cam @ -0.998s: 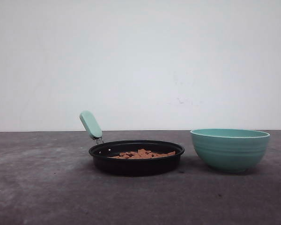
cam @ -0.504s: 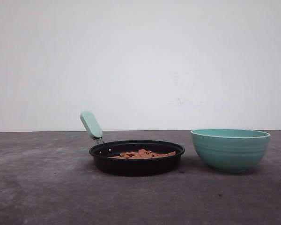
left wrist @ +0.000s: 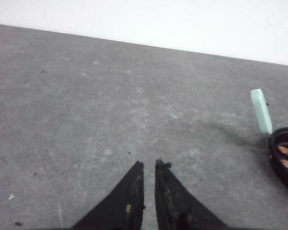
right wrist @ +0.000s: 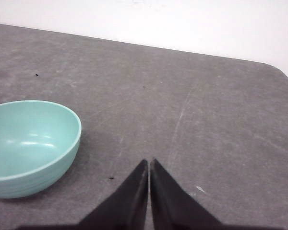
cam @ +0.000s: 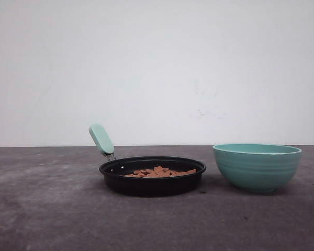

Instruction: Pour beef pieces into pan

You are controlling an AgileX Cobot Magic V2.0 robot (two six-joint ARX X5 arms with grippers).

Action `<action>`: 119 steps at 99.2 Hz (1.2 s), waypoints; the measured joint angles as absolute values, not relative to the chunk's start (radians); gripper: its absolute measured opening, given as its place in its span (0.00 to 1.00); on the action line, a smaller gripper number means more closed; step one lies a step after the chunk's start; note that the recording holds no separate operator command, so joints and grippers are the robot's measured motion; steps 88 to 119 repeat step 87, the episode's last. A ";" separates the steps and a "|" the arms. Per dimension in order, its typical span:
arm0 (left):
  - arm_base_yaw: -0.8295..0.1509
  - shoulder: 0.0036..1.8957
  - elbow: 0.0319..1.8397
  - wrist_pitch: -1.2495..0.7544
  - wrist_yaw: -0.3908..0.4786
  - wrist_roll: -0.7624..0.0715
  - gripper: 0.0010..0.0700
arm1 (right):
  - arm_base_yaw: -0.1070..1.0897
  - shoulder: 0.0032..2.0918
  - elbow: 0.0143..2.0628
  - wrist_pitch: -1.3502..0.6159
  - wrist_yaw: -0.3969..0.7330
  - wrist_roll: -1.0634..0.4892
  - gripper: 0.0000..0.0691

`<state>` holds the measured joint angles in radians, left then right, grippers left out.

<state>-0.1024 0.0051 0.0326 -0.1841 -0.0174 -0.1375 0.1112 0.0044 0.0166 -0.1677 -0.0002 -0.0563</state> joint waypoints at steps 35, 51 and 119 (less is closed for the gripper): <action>-0.088 0.005 0.033 -0.184 -0.020 -0.113 0.01 | 0.111 0.004 0.017 -0.168 0.000 -0.056 0.01; -0.088 0.005 0.033 -0.184 -0.020 -0.112 0.01 | 0.111 0.004 0.017 -0.168 0.000 -0.056 0.01; -0.088 0.005 0.033 -0.184 -0.020 -0.112 0.01 | 0.111 0.004 0.017 -0.168 0.000 -0.056 0.01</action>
